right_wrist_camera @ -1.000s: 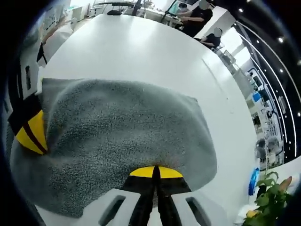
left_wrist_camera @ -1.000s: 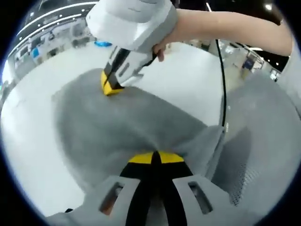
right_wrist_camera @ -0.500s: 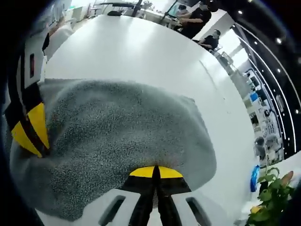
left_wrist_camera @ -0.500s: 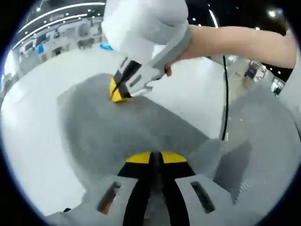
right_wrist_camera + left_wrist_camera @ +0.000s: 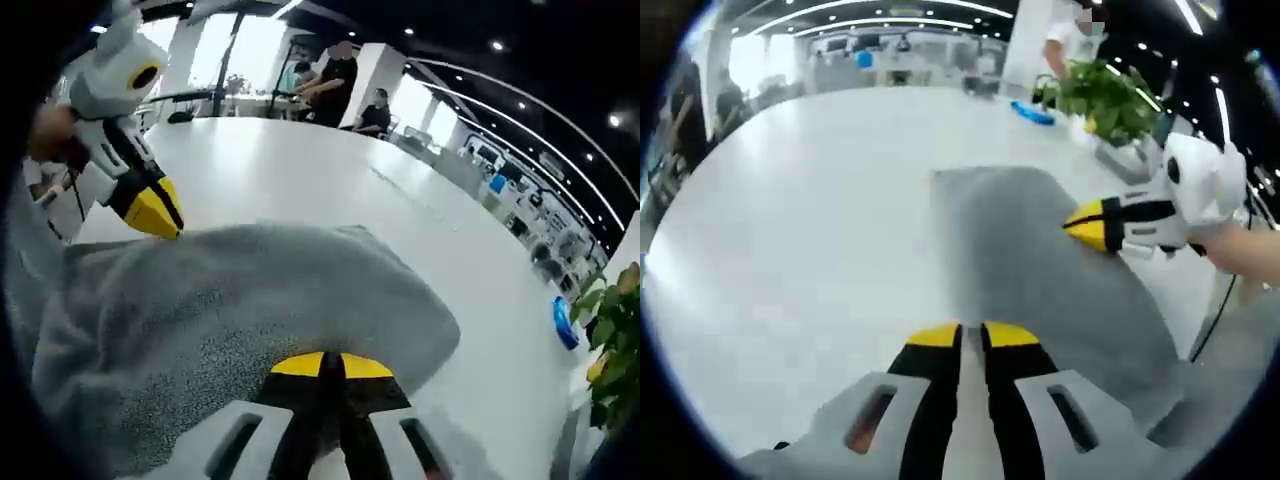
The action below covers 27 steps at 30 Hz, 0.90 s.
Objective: Open the folded towel by lifting each exposed corner and separating the folded layers until the towel lies flat within the target outline without major curled edges
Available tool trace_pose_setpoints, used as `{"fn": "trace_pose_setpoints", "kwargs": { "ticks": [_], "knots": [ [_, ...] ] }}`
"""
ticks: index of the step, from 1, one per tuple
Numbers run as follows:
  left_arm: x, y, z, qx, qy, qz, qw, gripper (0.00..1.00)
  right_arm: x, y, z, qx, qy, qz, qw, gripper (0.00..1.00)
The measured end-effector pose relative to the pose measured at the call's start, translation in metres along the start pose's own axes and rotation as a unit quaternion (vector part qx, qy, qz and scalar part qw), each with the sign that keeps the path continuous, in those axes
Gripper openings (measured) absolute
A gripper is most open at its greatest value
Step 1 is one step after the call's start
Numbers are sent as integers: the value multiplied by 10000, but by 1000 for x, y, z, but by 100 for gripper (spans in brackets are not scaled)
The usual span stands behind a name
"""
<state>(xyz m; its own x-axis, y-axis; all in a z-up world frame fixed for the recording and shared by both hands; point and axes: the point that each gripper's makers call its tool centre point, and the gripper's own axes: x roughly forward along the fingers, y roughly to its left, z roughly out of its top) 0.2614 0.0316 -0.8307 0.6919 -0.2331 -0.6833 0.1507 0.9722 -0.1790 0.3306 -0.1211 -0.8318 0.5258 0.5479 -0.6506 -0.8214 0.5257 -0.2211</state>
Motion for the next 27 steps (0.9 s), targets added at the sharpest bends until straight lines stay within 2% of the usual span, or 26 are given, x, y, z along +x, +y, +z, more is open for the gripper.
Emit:
{"fn": "trace_pose_setpoints", "kwargs": {
  "ticks": [2, 3, 4, 5, 6, 8, 9, 11, 12, 14, 15, 17, 20, 21, 26, 27],
  "knots": [
    [1, 3, 1, -255, 24, -9, 9997, 8, -9, 3, 8, 259, -288, 39, 9992, 9],
    [2, 1, 0, -531, 80, -65, 9985, 8, -15, 7, 11, 383, -400, 86, 9984, 9],
    [3, 0, -2, -840, 164, -118, 9963, 8, -18, 8, 11, 418, -429, 99, 9982, 9],
    [5, -6, -2, -1132, 228, -255, 9930, 8, -34, 14, 8, 382, -499, 89, 9980, 9],
    [8, -12, -3, -1192, 194, -328, 9921, 8, -39, 18, 7, 391, -545, 95, 9977, 9],
    [11, -16, -11, -886, 290, -177, 9955, 7, -53, 29, 1, 450, -656, 146, 9967, 9],
    [12, -13, -11, -356, 206, 8, 9992, 6, -58, 34, -2, 469, -684, 169, 9964, 9],
    [12, -18, -7, 86, 73, -84, 9999, 4, -67, 43, -10, 510, -682, 174, 9962, 8],
    [11, -18, -8, 23, 177, -55, 9998, 4, -74, 50, -20, 548, -680, 135, 9961, 8],
    [11, -17, -7, -20, 164, -81, 9998, 3, -76, 54, -25, 555, -680, 131, 9961, 7],
    [10, -18, -7, 65, 156, -108, 9998, 2, -77, 61, -34, 430, -564, 250, 9972, 7],
    [9, -18, -6, 237, 106, -140, 9996, 2, -75, 61, -39, 290, -355, 317, 9984, 7],
    [5, -19, -3, 470, -4, -141, 9988, 2, -71, 52, -24, 580, -638, 170, 9961, 7],
    [3, -18, -2, 478, -33, -108, 9988, 2, -71, 51, -22, 728, -660, 166, 9950, 7],
    [-1, -22, 5, 569, -196, -200, 9980, 2, -72, 52, -19, 679, -705, 204, 9950, 7],
    [-4, -29, 15, 723, -398, -275, 9962, 2, -71, 55, -19, 804, -686, 271, 9940, 7]
  ]
}}
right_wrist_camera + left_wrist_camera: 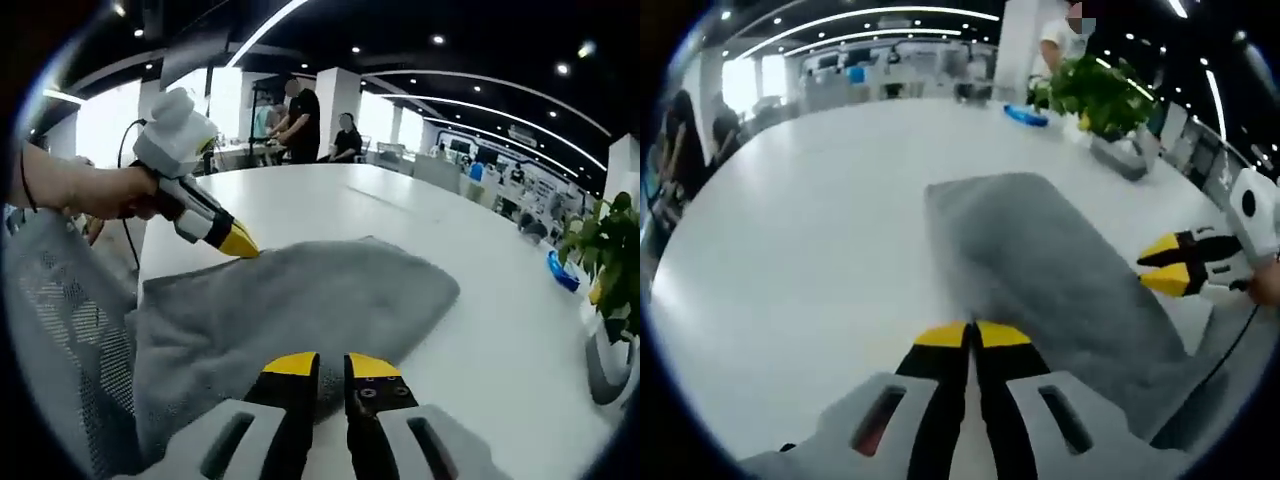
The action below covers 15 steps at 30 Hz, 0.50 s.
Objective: Open the folded towel by lifting each exposed corner and separating the folded layers until the towel lies flat within the target outline without major curled edges
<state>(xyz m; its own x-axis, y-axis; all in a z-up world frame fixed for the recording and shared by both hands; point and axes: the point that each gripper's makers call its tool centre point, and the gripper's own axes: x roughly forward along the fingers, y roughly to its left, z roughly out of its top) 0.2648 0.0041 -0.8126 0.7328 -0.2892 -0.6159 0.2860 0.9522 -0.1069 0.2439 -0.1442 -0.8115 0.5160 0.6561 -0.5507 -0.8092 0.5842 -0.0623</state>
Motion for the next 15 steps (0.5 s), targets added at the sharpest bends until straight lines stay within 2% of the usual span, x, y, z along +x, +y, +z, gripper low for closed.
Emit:
{"fn": "trace_pose_setpoints", "kwargs": {
  "ticks": [2, 5, 6, 8, 11, 12, 14, 15],
  "knots": [
    [-2, -7, 11, 240, -220, -41, 9995, 2, 0, 1, 4, 145, -53, 48, 9999, 7],
    [-2, -11, 16, 386, -299, -64, 9988, 2, 1, 1, 7, 282, -89, 68, 9995, 5],
    [-2, -30, 27, 746, -484, -278, 9956, 2, 3, -1, 20, 742, -210, 166, 9969, 5],
    [-2, -46, 31, 1077, -568, -448, 9915, 2, 6, -4, 28, 1053, -272, 194, 9939, 5],
    [2, -68, 29, 1495, -496, -656, 9853, 2, 9, -8, 33, 1362, -230, 205, 9902, 3],
    [4, -78, 26, 1706, -438, -793, 9812, 2, 12, -10, 34, 1397, -148, 240, 9898, 1],
    [9, -87, 21, 2049, -354, -830, 9746, 2, 17, -13, 35, 1459, 16, 181, 9891, 0],
    [11, -90, 18, 2346, -316, -782, 9684, 2, 21, -13, 38, 1554, 31, 226, 9876, 0]
  ]
}}
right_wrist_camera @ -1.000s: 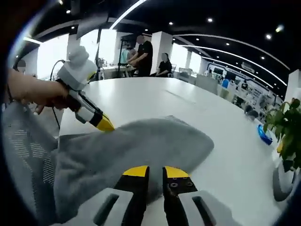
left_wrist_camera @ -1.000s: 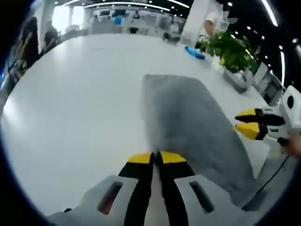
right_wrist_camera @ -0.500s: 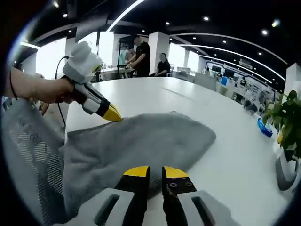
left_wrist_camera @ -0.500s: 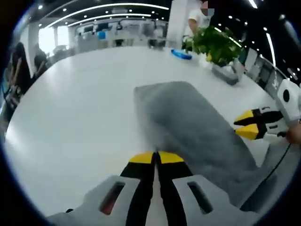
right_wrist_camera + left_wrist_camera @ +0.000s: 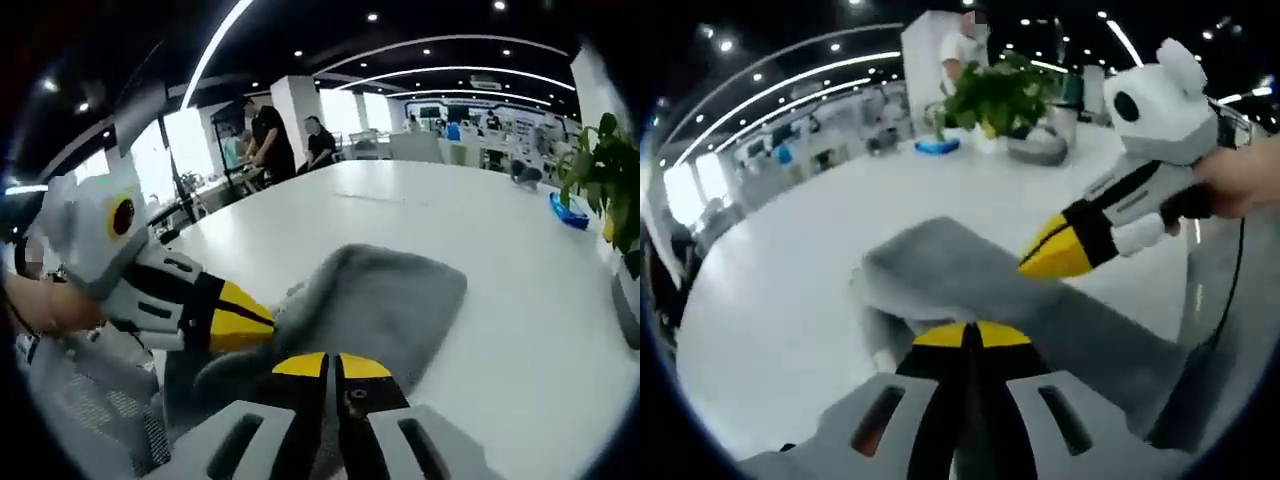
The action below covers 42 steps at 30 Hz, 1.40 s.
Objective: Open the folded towel by lifting each exposed corner and separating the folded layers until the towel lies flat within the target outline without major curled edges
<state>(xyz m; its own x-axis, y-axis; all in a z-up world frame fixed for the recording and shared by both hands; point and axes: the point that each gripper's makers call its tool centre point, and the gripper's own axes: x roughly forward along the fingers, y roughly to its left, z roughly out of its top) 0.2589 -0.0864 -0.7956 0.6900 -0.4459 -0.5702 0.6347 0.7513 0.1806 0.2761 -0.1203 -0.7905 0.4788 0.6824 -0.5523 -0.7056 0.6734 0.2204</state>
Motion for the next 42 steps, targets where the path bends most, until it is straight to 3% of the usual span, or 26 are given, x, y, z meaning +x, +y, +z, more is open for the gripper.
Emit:
{"fn": "trace_pose_setpoints", "kwargs": {
  "ticks": [3, 6, 8, 10, 12, 15, 18, 21, 22, 23, 27, 30, 32, 35, 36, 37, 39, 41, 42],
  "knots": [
    [5, -13, -3, 562, 83, -118, 9983, 2, 7, 10, 3, 424, 77, 244, 9988, 0],
    [7, -19, -4, 1081, 135, -110, 9940, 2, 13, 14, 1, 571, 189, 312, 9977, 0],
    [10, -31, -7, 1402, 223, -249, 9896, 3, 20, 19, -7, 476, 384, 323, 9976, 0],
    [12, -36, -7, 1953, 201, -261, 9802, 6, 22, 16, -17, 184, 642, 215, 9975, 0],
    [12, -39, -11, 2160, 276, -286, 9756, 8, 23, 16, -19, -44, 688, 167, 9975, 0],
    [13, -45, -15, 2403, 326, -353, 9695, 10, 24, 23, -21, -222, 770, 182, 9966, 0],
    [15, -44, -17, 2334, 381, -353, 9710, 10, 24, 22, -24, -465, 896, 97, 9948, 0],
    [15, -46, -19, 2488, 370, -388, 9671, 9, 23, 15, -34, -852, 1239, -113, 9886, 3],
    [15, -47, -19, 2545, 363, -368, 9657, 9, 24, 9, -33, -1013, 1208, -301, 9870, 5],
    [16, -47, -20, 2610, 411, -383, 9637, 9, 26, 12, -38, -1098, 1304, -187, 9852, 5],
    [15, -47, -18, 2752, 377, -398, 9598, 8, 25, 10, -39, -831, 1397, -198, 9865, 3],
    [12, -42, -13, 2082, 328, -423, 9766, 9, 24, 8, -39, -663, 1285, -208, 9893, 0],
    [7, -30, -6, 1404, 217, -360, 9892, 9, 23, 6, -38, -300, 1081, -212, 9935, 0],
    [3, -4, -5, 427, 147, -128, 9989, 9, 22, 5, -38, 119, 953, -127, 9953, 0],
    [1, 6, -5, 119, 106, -15, 9999, 9, 21, 5, -39, 205, 965, -110, 9951, 0],
    [-2, 26, -9, -279, 93, 300, 9991, 8, 21, 2, -40, 193, 973, -121, 9950, 0],
    [-11, 63, -30, -664, 341, 1007, 9921, 6, 21, 3, -41, 213, 968, -126, 9950, 0],
    [-18, 77, -60, -1254, 783, 1199, 9817, 6, 21, 4, -42, 185, 967, -129, 9951, 0],
    [-20, 78, -67, -1425, 875, 1198, 9786, 6, 22, 4, -42, 159, 979, -133, 9950, 0]
  ]
}}
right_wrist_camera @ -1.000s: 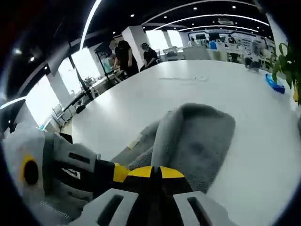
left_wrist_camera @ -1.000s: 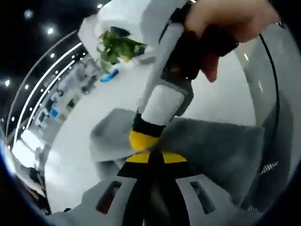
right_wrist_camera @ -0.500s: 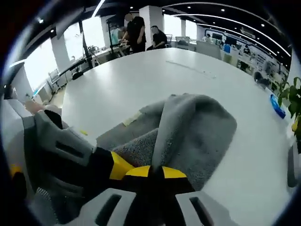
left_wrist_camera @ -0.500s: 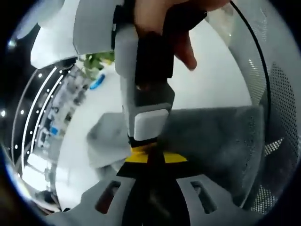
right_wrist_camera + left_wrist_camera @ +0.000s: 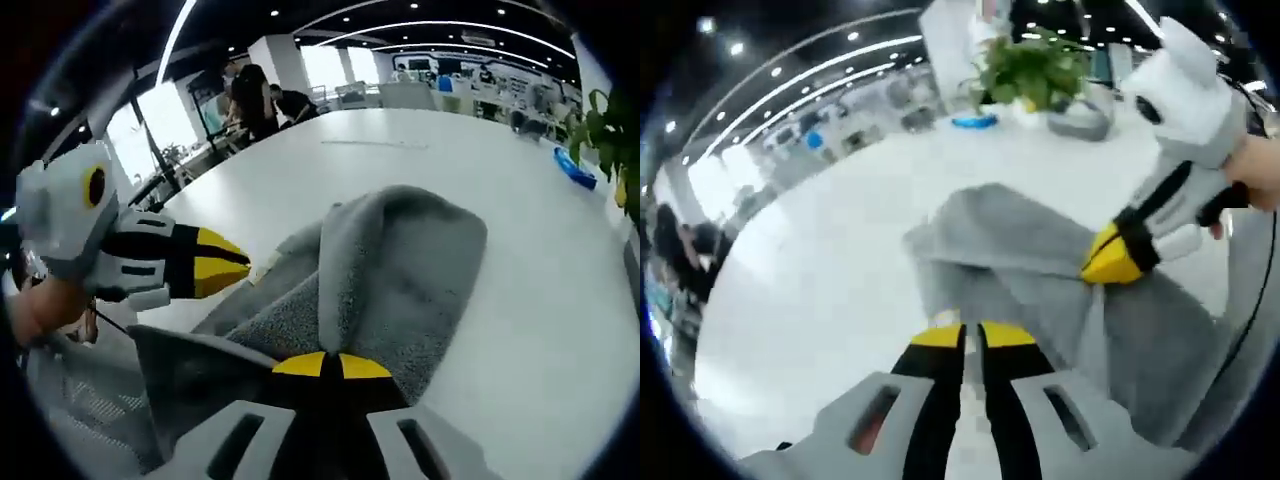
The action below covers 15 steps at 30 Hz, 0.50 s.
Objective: Open the folded towel by lifting each exposed corner and separating the folded layers until the towel lies flat within the target outline without major curled edges
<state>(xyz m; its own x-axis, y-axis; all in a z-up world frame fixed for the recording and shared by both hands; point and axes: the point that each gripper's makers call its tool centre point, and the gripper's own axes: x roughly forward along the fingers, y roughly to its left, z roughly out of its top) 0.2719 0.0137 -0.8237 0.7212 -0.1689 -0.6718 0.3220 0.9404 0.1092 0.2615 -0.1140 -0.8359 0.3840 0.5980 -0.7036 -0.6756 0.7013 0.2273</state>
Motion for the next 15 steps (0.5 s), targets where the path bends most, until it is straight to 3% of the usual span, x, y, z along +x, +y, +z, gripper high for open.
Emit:
{"fn": "trace_pose_setpoints", "kwargs": {
  "ticks": [1, 3, 4, 5, 8, 10, 13, 15],
  "knots": [
    [-1, 8, -17, -572, 242, -57, 9981, 6, 0, 0, 0, -10, 8, -2, 10000, 0],
    [-1, 6, -20, -1178, 188, -262, 9925, 6, 2, 0, -1, -12, 28, 4, 10000, 0],
    [-2, 2, -20, -1625, 160, -457, 9855, 6, 2, 0, -1, -15, 35, 11, 10000, 0],
    [-2, -2, -18, -1825, 115, -602, 9813, 6, 2, -1, -2, 13, 32, 28, 10000, 0],
    [0, -6, -13, -1611, 7, -627, 9850, 7, 3, -2, -3, 85, 25, 70, 9999, 0],
    [4, -13, -18, -1441, 160, -708, 9869, 7, 2, -1, -3, 99, 6, 84, 9999, 0],
    [3, -21, -13, -1540, 54, -907, 9839, 8, 2, 0, -4, 24, -31, 86, 10000, 0],
    [2, -23, -12, -1462, 29, -904, 9851, 9, 2, 0, -3, 11, -47, 87, 10000, 0]
  ]
}}
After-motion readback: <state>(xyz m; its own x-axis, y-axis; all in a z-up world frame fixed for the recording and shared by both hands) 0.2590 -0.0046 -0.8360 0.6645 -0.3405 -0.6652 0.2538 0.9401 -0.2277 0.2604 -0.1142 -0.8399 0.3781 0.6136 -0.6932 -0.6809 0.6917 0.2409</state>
